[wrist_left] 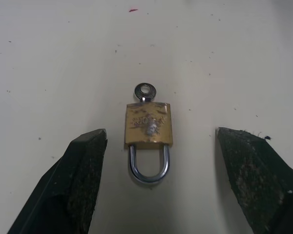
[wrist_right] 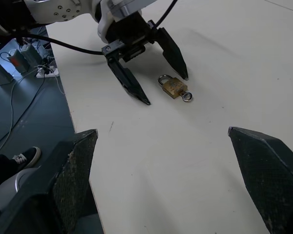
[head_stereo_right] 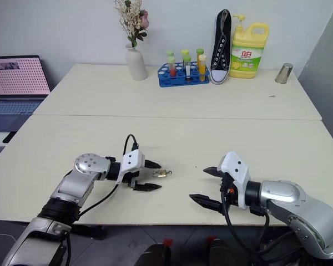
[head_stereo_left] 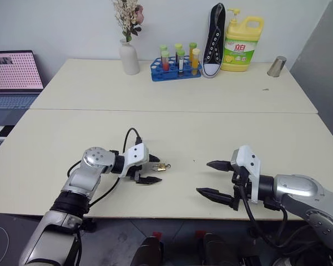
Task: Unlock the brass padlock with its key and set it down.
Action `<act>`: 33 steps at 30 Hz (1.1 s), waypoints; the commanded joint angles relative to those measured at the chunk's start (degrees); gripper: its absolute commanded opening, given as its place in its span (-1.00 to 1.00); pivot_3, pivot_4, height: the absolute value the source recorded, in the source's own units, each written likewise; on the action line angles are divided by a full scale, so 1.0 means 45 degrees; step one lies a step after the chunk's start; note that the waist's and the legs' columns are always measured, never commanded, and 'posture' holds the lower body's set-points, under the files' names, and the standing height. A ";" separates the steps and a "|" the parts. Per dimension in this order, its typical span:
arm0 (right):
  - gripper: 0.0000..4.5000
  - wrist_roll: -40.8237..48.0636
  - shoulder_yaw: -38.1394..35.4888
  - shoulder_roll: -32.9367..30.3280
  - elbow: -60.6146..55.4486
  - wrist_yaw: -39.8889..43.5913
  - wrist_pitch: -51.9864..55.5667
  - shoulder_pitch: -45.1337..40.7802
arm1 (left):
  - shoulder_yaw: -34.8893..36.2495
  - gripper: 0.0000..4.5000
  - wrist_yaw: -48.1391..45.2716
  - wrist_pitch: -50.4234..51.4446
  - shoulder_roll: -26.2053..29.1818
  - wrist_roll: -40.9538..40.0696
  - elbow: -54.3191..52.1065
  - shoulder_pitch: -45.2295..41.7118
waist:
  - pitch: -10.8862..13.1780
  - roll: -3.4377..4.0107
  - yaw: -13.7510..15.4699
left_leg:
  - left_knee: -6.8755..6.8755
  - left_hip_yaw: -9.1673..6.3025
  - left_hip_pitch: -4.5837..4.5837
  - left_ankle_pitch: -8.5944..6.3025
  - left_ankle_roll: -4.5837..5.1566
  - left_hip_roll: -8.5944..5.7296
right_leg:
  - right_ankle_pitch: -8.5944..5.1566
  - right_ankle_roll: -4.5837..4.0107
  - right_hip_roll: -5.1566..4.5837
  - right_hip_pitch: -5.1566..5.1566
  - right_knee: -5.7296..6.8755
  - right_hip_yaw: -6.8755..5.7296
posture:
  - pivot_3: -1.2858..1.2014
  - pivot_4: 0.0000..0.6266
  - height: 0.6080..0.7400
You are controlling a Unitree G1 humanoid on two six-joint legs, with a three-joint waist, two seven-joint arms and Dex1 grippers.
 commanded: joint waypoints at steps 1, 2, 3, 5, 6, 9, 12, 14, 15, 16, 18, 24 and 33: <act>1.00 0.0085 -0.0142 -0.0035 -0.0346 -0.0051 -0.0233 0.0016 | -0.0492 0.68 0.0474 0.0114 -0.0155 0.0657 0.0409 -0.0010 | 0.0000 0.0000 -0.0004 | 0.0000 0.0003 0.0001 0.0000 0.0000 0.0001 | 0.0000 0.0000 0.0000 0.0000 0.0000 0.0001 | 0.03 -0.52 1.00; 1.00 0.0106 -0.0155 -0.0010 -0.0370 -0.0105 -0.0216 0.0050 | -0.0555 0.68 0.0502 0.0160 -0.0140 0.0739 0.0456 -0.0055 | 0.0000 0.0000 -0.0004 | 0.0000 0.0002 0.0002 0.0000 0.0000 0.0002 | 0.0000 0.0000 0.0000 0.0000 0.0001 0.0001 | 0.03 -0.52 1.00; 1.00 0.0127 -0.0164 0.0006 -0.0387 -0.0151 -0.0206 0.0075 | -0.0601 0.68 0.0520 0.0193 -0.0129 0.0795 0.0494 -0.0089 | 0.0000 0.0001 -0.0004 | 0.0000 0.0001 0.0003 0.0000 0.0000 0.0002 | 0.0000 0.0000 0.0000 0.0000 0.0001 0.0000 | 0.03 -0.52 1.00; 1.00 0.0127 -0.0148 0.0029 -0.0398 -0.0214 -0.0219 0.0099 | -0.0737 0.61 0.0313 0.0677 -0.0105 0.0753 0.0377 -0.0156 | -0.0002 0.0003 -0.0003 | 0.0000 0.0000 0.0003 0.0000 -0.0001 0.0001 | 0.0000 0.0000 -0.0001 0.0002 0.0001 0.0001 | 0.03 -0.52 1.00; 1.00 0.0126 -0.0134 0.0035 -0.0407 -0.0234 -0.0221 0.0101 | -0.0788 0.51 0.0231 0.0847 -0.0076 0.0733 0.0309 -0.0168 | -0.0003 0.0004 -0.0004 | 0.0000 0.0001 0.0004 0.0000 0.0000 0.0000 | 0.0000 0.0000 -0.0001 0.0004 0.0001 0.0001 | 0.03 -0.52 1.00; 1.00 0.0116 -0.0110 0.0042 -0.0439 -0.0267 -0.0246 0.0113 | -0.0901 0.15 0.0118 0.0985 0.0042 0.0758 0.0190 -0.0156 | -0.0004 0.0005 -0.0013 | 0.0000 0.0001 0.0013 0.0000 0.0000 0.0001 | -0.0001 0.0002 -0.0001 0.0012 0.0001 -0.0001 | 0.03 -0.52 1.00; 1.00 0.0101 -0.0103 0.0062 -0.0401 -0.0307 -0.0273 0.0100 | -0.1082 -0.26 0.0121 0.1066 0.0245 0.0944 0.0110 -0.0126 | -0.0004 0.0005 -0.0038 | -0.0002 0.0002 0.0017 0.0000 0.0000 0.0005 | -0.0002 0.0002 0.0000 0.0012 0.0002 0.0000 | 0.03 -0.52 1.00; 1.00 0.0048 -0.0078 0.0070 -0.0378 -0.0338 -0.0336 0.0079 | -0.1164 -0.55 0.0152 0.1255 0.0355 0.1022 0.0073 -0.0071 | -0.0004 0.0005 -0.0055 | -0.0002 0.0003 0.0019 0.0000 0.0000 0.0005 | -0.0001 0.0002 0.0000 0.0012 0.0003 0.0001 | 0.03 -0.52 1.00; 1.00 -0.0004 -0.0053 0.0057 -0.0368 -0.0346 -0.0387 0.0072 | -0.1211 -0.57 0.0189 0.1209 0.0406 0.1101 0.0088 -0.0044 | -0.0004 0.0005 -0.0061 | -0.0002 0.0003 0.0021 0.0000 0.0000 0.0007 | -0.0001 0.0002 0.0001 0.0012 0.0004 0.0001 | 0.03 -0.52 1.00; 1.00 -0.0092 -0.0020 0.0049 -0.0355 -0.0373 -0.0455 0.0068 | -0.1239 -0.57 0.0188 0.1097 0.0457 0.1134 0.0057 0.0015 | -0.0005 0.0007 -0.0062 | -0.0003 0.0003 0.0021 0.0000 0.0000 0.0007 | -0.0001 0.0002 0.0002 0.0013 0.0004 0.0001 | 0.03 -0.52 1.00; 1.00 -0.0248 0.0020 0.0034 -0.0327 -0.0416 -0.0580 0.0074 | -0.1249 -0.57 0.0158 0.0778 0.0514 0.1114 -0.0053 0.0124 | -0.0006 0.0009 -0.0064 | -0.0006 0.0003 0.0024 0.0000 0.0000 0.0009 | -0.0002 0.0002 0.0003 0.0012 0.0005 0.0001 | 0.03 -0.52 1.00; 1.00 -0.0683 -0.0063 0.0291 -0.0188 -0.0648 -0.1054 0.0213 | -0.0330 -0.57 0.1310 -0.2694 -0.0248 0.0398 -0.0930 0.0366 | -0.0005 0.0010 -0.0056 | -0.0010 0.0001 0.0022 0.0000 -0.0001 0.0016 | -0.0002 0.0002 0.0003 0.0007 0.0002 0.0006 | 0.03 -0.52 1.00; 1.00 -0.0114 0.0012 0.1574 0.0665 -0.0589 -0.1486 -0.0156 | 0.0769 -0.57 0.5614 -1.4277 -0.0875 0.3172 0.0271 0.0079 | 0.0007 -0.0007 0.0034 | 0.0000 -0.0012 -0.0098 0.0031 -0.0057 0.0009 | 0.0019 0.0004 -0.0014 -0.0068 -0.0093 -0.0001 | 0.03 -0.52 1.00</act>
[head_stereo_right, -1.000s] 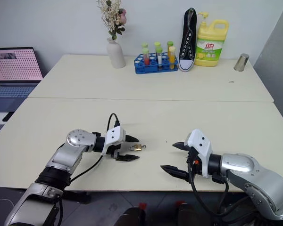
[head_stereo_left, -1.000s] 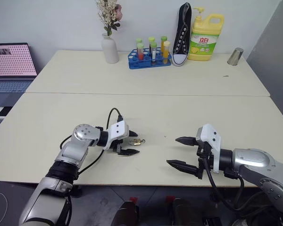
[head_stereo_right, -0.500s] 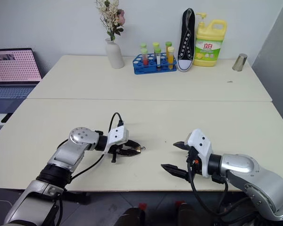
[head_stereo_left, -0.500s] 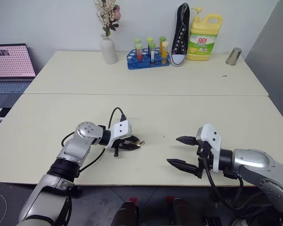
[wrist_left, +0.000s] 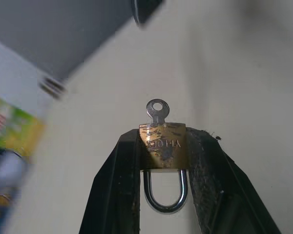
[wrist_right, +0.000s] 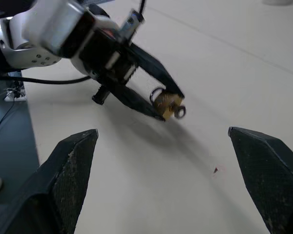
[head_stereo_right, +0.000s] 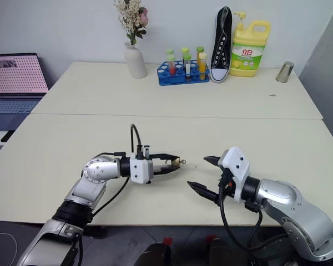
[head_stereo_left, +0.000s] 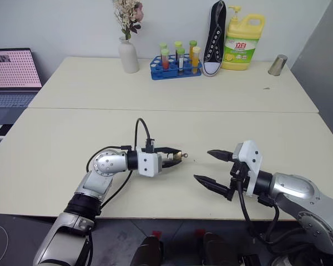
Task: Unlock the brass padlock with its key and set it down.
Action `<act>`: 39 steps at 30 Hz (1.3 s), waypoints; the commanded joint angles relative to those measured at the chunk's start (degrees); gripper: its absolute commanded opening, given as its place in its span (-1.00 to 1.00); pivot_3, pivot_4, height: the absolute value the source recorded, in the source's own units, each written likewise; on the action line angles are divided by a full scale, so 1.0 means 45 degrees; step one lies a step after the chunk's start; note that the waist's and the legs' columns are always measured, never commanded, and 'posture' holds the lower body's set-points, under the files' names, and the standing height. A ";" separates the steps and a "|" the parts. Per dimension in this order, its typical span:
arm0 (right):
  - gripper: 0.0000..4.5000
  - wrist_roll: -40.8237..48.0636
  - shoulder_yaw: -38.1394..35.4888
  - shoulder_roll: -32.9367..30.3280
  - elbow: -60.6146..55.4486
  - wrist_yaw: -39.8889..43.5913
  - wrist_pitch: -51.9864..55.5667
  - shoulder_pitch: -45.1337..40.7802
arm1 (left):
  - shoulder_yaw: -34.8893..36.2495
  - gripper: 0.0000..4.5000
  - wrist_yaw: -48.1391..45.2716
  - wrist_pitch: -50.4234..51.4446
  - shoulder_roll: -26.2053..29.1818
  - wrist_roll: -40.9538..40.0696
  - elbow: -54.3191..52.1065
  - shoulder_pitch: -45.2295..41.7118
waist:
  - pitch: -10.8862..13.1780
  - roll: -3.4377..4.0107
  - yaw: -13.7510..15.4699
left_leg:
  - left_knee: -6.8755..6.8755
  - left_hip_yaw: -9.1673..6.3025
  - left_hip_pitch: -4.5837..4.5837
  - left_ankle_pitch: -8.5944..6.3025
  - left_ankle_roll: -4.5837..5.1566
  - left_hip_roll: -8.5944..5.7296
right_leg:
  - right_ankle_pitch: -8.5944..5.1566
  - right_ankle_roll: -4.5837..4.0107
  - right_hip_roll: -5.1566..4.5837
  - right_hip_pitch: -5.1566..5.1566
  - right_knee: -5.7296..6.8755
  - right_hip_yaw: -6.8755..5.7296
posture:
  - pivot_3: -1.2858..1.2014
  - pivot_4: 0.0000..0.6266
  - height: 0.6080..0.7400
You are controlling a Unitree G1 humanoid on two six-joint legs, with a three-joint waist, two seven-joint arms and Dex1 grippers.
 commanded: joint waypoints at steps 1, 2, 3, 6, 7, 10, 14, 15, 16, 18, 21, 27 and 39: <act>1.00 0.1223 -0.0251 0.0414 0.0093 0.0064 0.0607 -0.0501 | 0.0458 -0.57 0.1704 -0.3148 0.0106 0.1613 0.0570 -0.0197 | 0.0002 0.0003 -0.0031 | -0.0003 0.0008 -0.0002 -0.0008 0.0014 -0.0003 | 0.0000 0.0001 0.0001 0.0002 -0.0005 0.0000 | 0.03 -0.52 1.00; 1.00 0.1269 -0.0161 0.0590 0.0316 -0.0073 0.0772 -0.0757 | 0.0347 -0.57 0.1949 -0.3655 0.0160 0.1817 0.0741 -0.0119 | 0.0002 0.0002 -0.0018 | -0.0002 0.0009 -0.0004 -0.0022 0.0039 -0.0007 | 0.0001 0.0001 0.0000 0.0002 -0.0005 -0.0003 | 0.03 -0.52 1.00; 1.00 0.1266 -0.0083 0.0732 0.0518 -0.0174 0.0873 -0.0998 | 0.0222 -0.57 0.2163 -0.4057 0.0219 0.1948 0.0829 -0.0031 | 0.0002 0.0002 -0.0018 | 0.0000 0.0003 -0.0011 -0.0024 0.0043 -0.0010 | 0.0001 0.0002 0.0000 0.0004 -0.0007 -0.0010 | 0.03 -0.52 1.00; 1.00 0.1298 0.0048 0.0890 0.0919 -0.0290 0.1224 -0.1464 | 0.0023 -0.57 0.2773 -0.4297 0.0270 0.2392 0.0986 0.0035 | 0.0002 0.0002 -0.0037 | 0.0004 0.0001 -0.0013 -0.0026 0.0047 -0.0016 | 0.0004 0.0008 0.0001 0.0005 -0.0007 -0.0011 | 0.03 -0.52 1.00; 1.00 0.1318 0.0080 0.0892 0.0971 -0.0236 0.1261 -0.1535 | 0.0015 -0.57 0.2968 -0.4335 0.0271 0.2558 0.1030 -0.0002 | 0.0002 0.0003 -0.0042 | 0.0003 -0.0001 -0.0015 -0.0026 0.0048 -0.0015 | 0.0004 0.0008 0.0001 0.0004 -0.0006 -0.0015 | 0.03 -0.52 1.00; 1.00 0.1468 0.0353 0.1038 0.1198 -0.0112 0.1545 -0.1792 | 0.0025 -0.57 0.3528 -0.4347 0.0278 0.3023 0.1074 -0.0130 | 0.0002 0.0003 -0.0060 | 0.0004 -0.0003 -0.0018 -0.0026 0.0048 -0.0017 | 0.0004 0.0008 0.0001 0.0003 -0.0003 -0.0020 | 0.03 -0.52 1.00; 1.00 0.1265 0.0684 0.1211 0.1443 -0.0055 0.1527 -0.2011 | -0.0080 -0.57 0.4079 -0.4250 0.0354 0.3314 0.1071 -0.0180 | 0.0002 0.0004 -0.0123 | 0.0004 -0.0004 -0.0015 -0.0026 0.0049 -0.0014 | 0.0004 0.0009 0.0005 0.0002 0.0005 -0.0023 | 0.03 -0.52 1.00; 1.00 0.1247 0.0703 0.1223 0.1461 -0.0050 0.1524 -0.2028 | -0.0117 -0.57 0.4181 -0.4236 0.0383 0.3357 0.1070 -0.0186 | 0.0001 0.0004 -0.0126 | 0.0004 -0.0006 -0.0015 -0.0026 0.0049 -0.0014 | 0.0004 0.0009 0.0006 0.0002 0.0007 -0.0024 | 0.03 -0.52 1.00; 1.00 0.1244 0.0725 0.1243 0.1513 -0.0046 0.1530 -0.2063 | -0.0180 -0.57 0.4248 -0.4241 0.0416 0.3405 0.1067 -0.0200 | 0.0001 0.0004 -0.0127 | 0.0004 -0.0005 -0.0013 -0.0026 0.0049 -0.0014 | 0.0004 0.0009 0.0006 0.0002 0.0008 -0.0025 | 0.03 -0.52 1.00; 1.00 0.1260 0.0767 0.1277 0.1605 -0.0027 0.1536 -0.2128 | -0.0305 -0.57 0.4405 -0.4224 0.0495 0.3478 0.1041 -0.0211 | 0.0001 0.0004 -0.0133 | 0.0004 -0.0003 -0.0014 -0.0026 0.0049 -0.0015 | 0.0004 0.0009 0.0006 0.0002 0.0007 -0.0021 | 0.03 -0.52 1.00; 0.92 0.1300 0.0829 0.1327 0.1739 0.0077 0.1543 -0.2227 | -0.0436 -0.57 0.4633 -0.4164 0.0590 0.3562 0.0959 -0.0190 | 0.0001 0.0004 -0.0132 | 0.0004 -0.0005 -0.0014 -0.0026 0.0049 -0.0015 | 0.0004 0.0009 0.0006 0.0002 0.0008 -0.0023 | 0.03 -0.52 1.00; 0.05 0.1346 0.0850 0.1426 0.1836 0.0206 0.1624 -0.2297 | -0.0628 -0.57 0.4968 -0.4053 0.0728 0.3615 0.0924 -0.0217 | 0.0001 0.0004 -0.0135 | 0.0004 -0.0005 -0.0014 -0.0026 0.0048 -0.0015 | 0.0004 0.0009 0.0006 0.0001 0.0010 -0.0023 | 0.03 -0.52 1.00; -1.00 0.1275 0.0998 0.1388 0.1843 0.0305 0.1625 -0.2308 | -0.0917 -0.57 0.5392 -0.3848 0.0813 0.3689 0.0832 -0.0264 | 0.0001 0.0005 -0.0142 | 0.0006 -0.0005 -0.0014 -0.0026 0.0048 -0.0015 | 0.0004 0.0008 0.0007 0.0001 0.0013 -0.0023 | 0.03 -0.52 1.00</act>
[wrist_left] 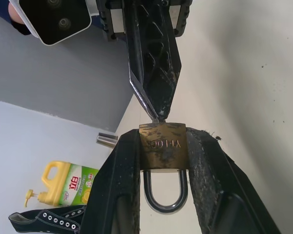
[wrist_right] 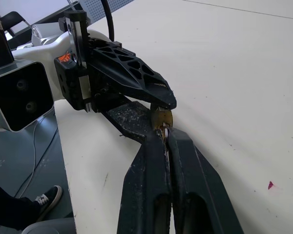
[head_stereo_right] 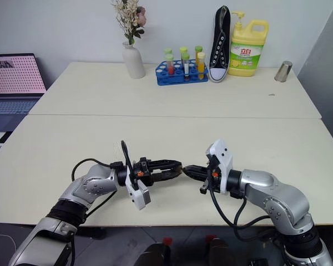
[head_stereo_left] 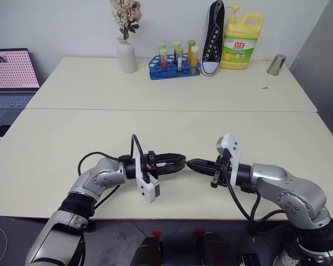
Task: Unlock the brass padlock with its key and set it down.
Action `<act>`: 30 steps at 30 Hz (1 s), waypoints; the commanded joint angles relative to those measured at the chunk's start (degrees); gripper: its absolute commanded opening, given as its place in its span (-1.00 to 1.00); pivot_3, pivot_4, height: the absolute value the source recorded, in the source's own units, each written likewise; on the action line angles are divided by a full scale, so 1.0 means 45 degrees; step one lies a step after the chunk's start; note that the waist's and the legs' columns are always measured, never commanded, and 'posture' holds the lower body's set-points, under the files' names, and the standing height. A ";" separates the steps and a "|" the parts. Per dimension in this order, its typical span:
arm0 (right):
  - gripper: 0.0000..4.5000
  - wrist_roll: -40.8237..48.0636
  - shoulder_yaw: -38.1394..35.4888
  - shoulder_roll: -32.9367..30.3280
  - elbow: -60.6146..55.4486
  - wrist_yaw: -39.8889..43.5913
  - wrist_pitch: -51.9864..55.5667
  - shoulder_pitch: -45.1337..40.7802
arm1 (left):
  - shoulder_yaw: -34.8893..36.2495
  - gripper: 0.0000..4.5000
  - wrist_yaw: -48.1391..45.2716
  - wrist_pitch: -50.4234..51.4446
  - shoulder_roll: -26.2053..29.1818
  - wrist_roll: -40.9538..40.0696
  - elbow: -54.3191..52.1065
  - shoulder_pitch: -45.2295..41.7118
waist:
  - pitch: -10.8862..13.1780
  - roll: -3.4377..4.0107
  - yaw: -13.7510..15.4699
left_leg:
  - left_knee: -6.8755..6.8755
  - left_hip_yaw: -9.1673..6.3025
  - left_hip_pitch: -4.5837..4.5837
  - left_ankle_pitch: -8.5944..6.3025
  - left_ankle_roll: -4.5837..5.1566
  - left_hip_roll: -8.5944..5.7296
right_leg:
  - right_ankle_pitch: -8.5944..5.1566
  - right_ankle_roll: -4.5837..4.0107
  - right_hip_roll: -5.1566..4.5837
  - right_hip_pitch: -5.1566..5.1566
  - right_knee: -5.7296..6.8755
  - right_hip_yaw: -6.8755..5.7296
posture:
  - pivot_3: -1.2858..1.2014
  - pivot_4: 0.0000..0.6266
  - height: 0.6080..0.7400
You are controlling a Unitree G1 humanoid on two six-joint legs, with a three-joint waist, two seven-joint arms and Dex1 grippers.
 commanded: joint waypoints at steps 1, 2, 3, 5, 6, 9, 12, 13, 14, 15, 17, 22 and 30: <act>-1.00 0.0317 -0.0047 0.0027 -0.0362 0.0249 0.0005 -0.0110 | 0.0012 -0.57 0.0329 0.0060 0.0126 0.0001 -0.0336 -0.0213 | 0.0000 0.0000 0.0001 | 0.0000 0.0000 0.0000 0.0000 0.0000 0.0000 | 0.0000 0.0000 0.0000 0.0000 0.0000 -0.0001 | 0.03 -0.52 1.00; -1.00 0.0370 -0.0076 0.0031 -0.0369 0.0249 0.0041 -0.0104 | 0.0006 -0.57 0.0342 0.0068 0.0132 -0.0008 -0.0350 -0.0201 | 0.0000 0.0000 0.0000 | 0.0000 0.0000 0.0000 0.0000 0.0000 0.0000 | 0.0000 0.0000 0.0000 0.0000 0.0000 -0.0001 | 0.03 -0.52 1.00; -1.00 0.0414 -0.0104 0.0026 -0.0354 0.0251 0.0085 -0.0114 | 0.0000 -0.57 0.0359 0.0058 0.0140 0.0029 -0.0330 -0.0208 | 0.0000 0.0000 0.0000 | 0.0000 0.0000 0.0000 0.0000 0.0000 0.0000 | 0.0000 0.0000 0.0000 0.0000 0.0000 -0.0001 | 0.03 -0.52 1.00; -1.00 0.0763 -0.0346 0.0128 -0.0266 0.0149 0.0386 -0.0173 | -0.0001 -0.57 0.0398 0.0018 0.0154 0.0125 -0.0332 -0.0209 | 0.0000 0.0000 0.0000 | 0.0000 0.0000 0.0000 0.0000 0.0000 0.0000 | 0.0000 0.0000 0.0000 0.0000 0.0001 -0.0001 | 0.03 -0.52 1.00; -1.00 0.1115 -0.0564 0.0230 -0.0164 0.0057 0.0711 -0.0267 | 0.0005 -0.57 0.0437 -0.0011 0.0164 0.0215 -0.0330 -0.0217 | 0.0000 0.0000 0.0001 | 0.0001 0.0000 0.0000 0.0000 -0.0001 0.0000 | 0.0000 0.0000 0.0000 0.0000 0.0001 -0.0001 | 0.03 -0.52 1.00; -1.00 0.2799 -0.1352 0.0574 0.0317 -0.0376 0.2342 -0.0745 | 0.0024 -0.57 0.0652 -0.0095 0.0193 0.0559 -0.0258 -0.0266 | 0.0000 0.0000 0.0002 | 0.0002 0.0001 0.0000 0.0000 0.0000 0.0001 | 0.0001 -0.0001 0.0000 0.0001 0.0004 0.0000 | 0.03 -0.52 1.00; -1.00 0.3865 -0.1777 0.0704 0.0675 -0.0834 0.3577 -0.1129 | 0.0038 -0.57 0.0903 -0.0119 0.0229 0.0958 -0.0194 -0.0321 | -0.0002 0.0002 0.0003 | 0.0001 0.0001 0.0001 0.0000 0.0000 0.0000 | 0.0001 -0.0002 0.0000 0.0001 0.0007 0.0001 | 0.03 -0.52 1.00; -1.00 0.4731 -0.2149 0.0934 0.1157 -0.1333 0.4417 -0.1359 | 0.0059 -0.57 0.1012 -0.0104 0.0241 0.1157 -0.0173 -0.0346 | -0.0001 0.0002 0.0001 | 0.0000 -0.0001 0.0001 0.0000 0.0001 0.0000 | 0.0001 -0.0002 0.0000 0.0001 0.0007 0.0000 | 0.03 -0.52 1.00; -1.00 0.5550 -0.2531 0.1187 0.1702 -0.1891 0.5180 -0.1616 | 0.0103 -0.57 0.1156 -0.0082 0.0252 0.1419 -0.0182 -0.0369 | -0.0002 0.0002 -0.0002 | 0.0000 0.0002 0.0001 0.0000 0.0001 0.0001 | 0.0002 -0.0002 0.0000 0.0001 0.0007 0.0002 | 0.03 -0.52 1.00; -1.00 0.6164 -0.2827 0.1382 0.2091 -0.2372 0.5749 -0.1819 | 0.0123 -0.57 0.1293 -0.0065 0.0268 0.1621 -0.0190 -0.0388 | -0.0001 0.0002 0.0001 | 0.0000 0.0004 0.0001 0.0000 0.0000 0.0001 | 0.0003 -0.0005 0.0000 0.0001 0.0009 0.0002 | 0.03 -0.52 1.00; -1.00 0.6872 -0.3222 0.1629 0.2609 -0.3150 0.6390 -0.2156 | 0.0107 -0.57 0.1518 -0.0021 0.0313 0.1967 -0.0212 -0.0423 | -0.0003 0.0005 0.0000 | 0.0000 0.0004 0.0001 0.0000 0.0001 -0.0001 | 0.0004 -0.0007 0.0000 -0.0001 0.0018 0.0004 | 0.03 -0.52 1.00; -1.00 0.8428 -0.3804 0.2007 0.3810 -0.4816 0.7106 -0.2805 | 0.0046 -0.57 0.2076 0.0100 0.0384 0.2577 -0.0201 -0.0428 | -0.0004 0.0007 -0.0017 | 0.0001 0.0007 -0.0001 0.0000 0.0002 -0.0002 | 0.0004 -0.0007 -0.0001 -0.0006 0.0024 0.0007 | 0.03 -0.52 1.00; -1.00 1.0226 -0.3551 0.1940 0.4402 -0.6689 0.6805 -0.2928 | -0.0220 -0.57 0.2586 0.0114 0.0483 0.2991 -0.0245 -0.0407 | -0.0005 0.0008 -0.0043 | 0.0003 0.0014 0.0000 -0.0001 0.0004 -0.0003 | 0.0004 -0.0007 -0.0001 -0.0016 0.0053 0.0015 | 0.03 -0.52 1.00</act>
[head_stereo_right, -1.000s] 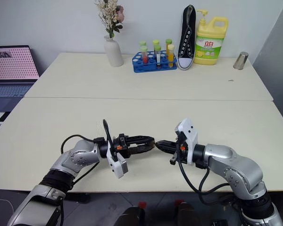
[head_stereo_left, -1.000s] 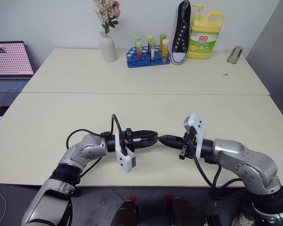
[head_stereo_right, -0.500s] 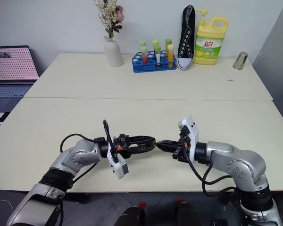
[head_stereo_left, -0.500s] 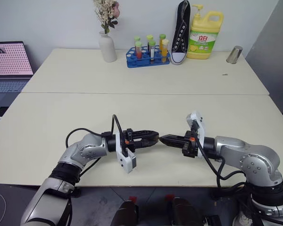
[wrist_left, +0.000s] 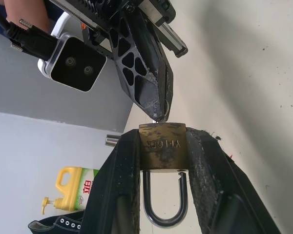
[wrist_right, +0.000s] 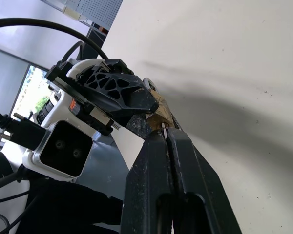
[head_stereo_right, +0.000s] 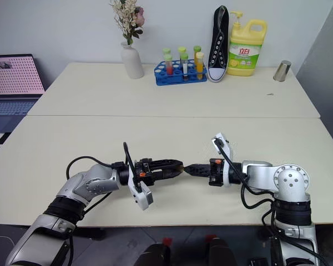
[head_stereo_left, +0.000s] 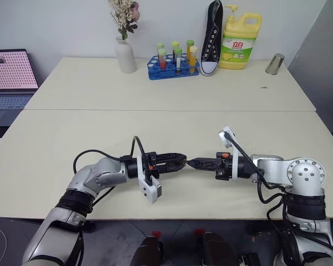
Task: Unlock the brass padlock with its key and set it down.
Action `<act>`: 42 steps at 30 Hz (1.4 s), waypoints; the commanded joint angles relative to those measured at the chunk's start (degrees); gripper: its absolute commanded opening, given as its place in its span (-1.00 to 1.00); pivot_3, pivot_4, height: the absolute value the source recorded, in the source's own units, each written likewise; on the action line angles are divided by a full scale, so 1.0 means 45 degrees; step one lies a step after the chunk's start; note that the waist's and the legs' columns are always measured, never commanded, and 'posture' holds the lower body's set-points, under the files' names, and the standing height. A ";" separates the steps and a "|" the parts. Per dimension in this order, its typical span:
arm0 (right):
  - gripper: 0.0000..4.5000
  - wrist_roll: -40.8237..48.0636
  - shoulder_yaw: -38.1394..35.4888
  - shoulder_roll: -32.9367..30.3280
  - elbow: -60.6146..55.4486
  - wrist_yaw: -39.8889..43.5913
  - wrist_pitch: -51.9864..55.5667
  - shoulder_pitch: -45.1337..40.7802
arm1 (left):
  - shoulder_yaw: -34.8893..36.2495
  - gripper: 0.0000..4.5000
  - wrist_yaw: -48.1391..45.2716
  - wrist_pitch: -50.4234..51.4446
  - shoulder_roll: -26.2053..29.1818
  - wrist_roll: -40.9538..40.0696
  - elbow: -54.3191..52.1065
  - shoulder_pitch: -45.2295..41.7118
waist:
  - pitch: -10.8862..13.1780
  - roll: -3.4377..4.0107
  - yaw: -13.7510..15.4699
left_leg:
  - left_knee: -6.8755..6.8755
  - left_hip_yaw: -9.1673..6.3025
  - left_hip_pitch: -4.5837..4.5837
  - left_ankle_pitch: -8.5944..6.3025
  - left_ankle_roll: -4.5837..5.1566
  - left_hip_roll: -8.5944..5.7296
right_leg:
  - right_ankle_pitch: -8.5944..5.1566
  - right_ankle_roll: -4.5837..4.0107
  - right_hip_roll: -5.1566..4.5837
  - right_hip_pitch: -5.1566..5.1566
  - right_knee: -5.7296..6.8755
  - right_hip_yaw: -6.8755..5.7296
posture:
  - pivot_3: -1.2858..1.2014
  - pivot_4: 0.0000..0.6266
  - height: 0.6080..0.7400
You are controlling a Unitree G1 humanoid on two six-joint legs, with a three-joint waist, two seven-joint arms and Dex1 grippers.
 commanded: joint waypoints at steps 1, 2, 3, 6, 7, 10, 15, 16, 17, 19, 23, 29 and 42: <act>-1.00 0.1568 0.0171 0.0076 -0.0269 -0.0447 -0.0316 -0.0303 | -0.0213 -0.57 0.0118 0.0192 0.0162 0.0245 -0.0054 -0.0097 | 0.0000 0.0000 -0.0004 | 0.0001 0.0005 0.0000 0.0000 0.0000 -0.0001 | 0.0000 0.0000 0.0000 -0.0010 0.0020 0.0005 | 0.03 -0.52 1.00; -1.00 0.1521 0.0288 0.0044 -0.0432 -0.0420 -0.0384 -0.0329 | -0.0240 -0.57 0.0145 0.0211 0.0159 0.0217 -0.0021 -0.0110 | 0.0000 0.0000 -0.0006 | 0.0004 0.0009 -0.0002 0.0000 0.0000 -0.0001 | -0.0001 0.0000 -0.0001 -0.0021 0.0038 0.0010 | 0.03 -0.52 1.00; -1.00 0.1422 0.0394 -0.0010 -0.0598 -0.0400 -0.0468 -0.0358 | -0.0263 -0.57 0.0170 0.0210 0.0164 0.0210 -0.0001 -0.0122 | 0.0000 0.0000 -0.0010 | 0.0005 0.0015 -0.0009 0.0000 0.0001 -0.0002 | -0.0001 0.0000 -0.0001 -0.0041 0.0051 0.0017 | 0.03 -0.52 1.00; -1.00 0.1150 0.0620 -0.0174 -0.1016 0.0007 -0.0804 -0.0415 | -0.0310 -0.57 0.0248 0.0243 0.0185 0.0213 0.0013 -0.0139 | 0.0000 0.0000 -0.0010 | 0.0009 0.0018 -0.0025 0.0002 0.0002 -0.0001 | -0.0001 -0.0001 -0.0001 -0.0073 0.0083 0.0021 | 0.03 -0.52 1.00; -1.00 0.1015 0.0713 -0.0250 -0.1188 0.0149 -0.0937 -0.0385 | -0.0322 -0.57 0.0269 0.0267 0.0186 0.0167 0.0025 -0.0132 | 0.0000 -0.0001 -0.0009 | 0.0010 0.0018 -0.0027 0.0002 0.0002 -0.0001 | -0.0001 -0.0001 0.0000 -0.0079 0.0091 0.0022 | 0.03 -0.52 1.00; -0.75 0.0129 0.1114 -0.0631 -0.1859 0.0666 -0.1351 -0.0192 | -0.0340 -0.57 0.0286 0.0366 0.0175 -0.0030 0.0025 -0.0087 | 0.0000 0.0000 -0.0011 | 0.0012 0.0025 -0.0034 0.0002 0.0003 -0.0002 | -0.0002 -0.0001 0.0000 -0.0098 0.0105 0.0029 | 0.03 -0.52 1.00; -0.01 -0.0870 0.1346 -0.1444 -0.2385 0.1705 -0.1831 0.0082 | -0.0390 -0.57 0.0301 0.0506 0.0199 -0.0244 -0.0064 -0.0013 | 0.0000 0.0000 -0.0010 | 0.0014 0.0027 -0.0051 0.0003 0.0003 -0.0002 | -0.0002 -0.0001 0.0000 -0.0120 0.0112 0.0030 | 0.03 -0.52 1.00; 0.14 -0.1163 0.1419 -0.1674 -0.2510 0.1972 -0.1954 0.0135 | -0.0407 -0.57 0.0311 0.0531 0.0207 -0.0268 -0.0076 -0.0008 | 0.0000 0.0000 -0.0008 | 0.0015 0.0026 -0.0054 0.0003 0.0003 -0.0003 | -0.0002 -0.0001 0.0000 -0.0122 0.0112 0.0031 | 0.03 -0.52 1.00; 0.29 -0.1954 0.1687 -0.2250 -0.2853 0.2623 -0.2381 0.0226 | -0.0433 -0.57 0.0315 0.0571 0.0211 -0.0306 -0.0077 -0.0020 | 0.0000 0.0000 -0.0007 | 0.0016 0.0026 -0.0059 0.0003 0.0003 -0.0003 | -0.0002 -0.0001 0.0000 -0.0127 0.0112 0.0032 | 0.03 -0.52 1.00; 0.61 -0.3294 0.2152 -0.3104 -0.3358 0.3712 -0.3296 0.0397 | -0.0478 -0.57 0.0314 0.0637 0.0209 -0.0414 -0.0090 -0.0047 | 0.0000 0.0000 -0.0005 | 0.0019 0.0028 -0.0072 0.0003 0.0003 -0.0005 | -0.0002 -0.0001 -0.0001 -0.0143 0.0114 0.0032 | 0.03 -0.52 1.00; 1.00 -0.6073 0.3002 -0.3937 -0.3958 0.5100 -0.5851 0.0849 | -0.0498 -0.57 0.0314 0.0732 0.0169 -0.0631 -0.0103 -0.0120 | -0.0001 -0.0001 -0.0034 | 0.0018 0.0036 -0.0078 0.0004 0.0002 -0.0001 | -0.0003 0.0002 0.0000 -0.0158 0.0115 0.0029 | 0.03 -0.52 1.00; 1.00 -0.5899 0.3137 -0.2777 -0.3938 0.5457 -0.5928 0.1189 | -0.0642 -0.57 0.0264 0.0643 0.0115 -0.0746 -0.0155 -0.0183 | -0.0001 -0.0002 -0.0043 | 0.0019 0.0041 -0.0076 0.0005 0.0000 0.0007 | -0.0002 0.0000 0.0006 -0.0161 0.0121 0.0033 | 0.03 -0.52 1.00; 1.00 -0.7744 0.4143 -0.1568 -0.2655 0.6139 -0.6410 0.0804 | -0.0744 -0.57 0.0220 0.0693 0.0157 -0.0896 -0.0316 -0.0216 | -0.0001 -0.0002 -0.0009 | 0.0020 0.0034 -0.0076 0.0007 -0.0004 0.0000 | -0.0002 -0.0001 0.0002 -0.0165 0.0125 0.0031 | 0.03 -0.52 1.00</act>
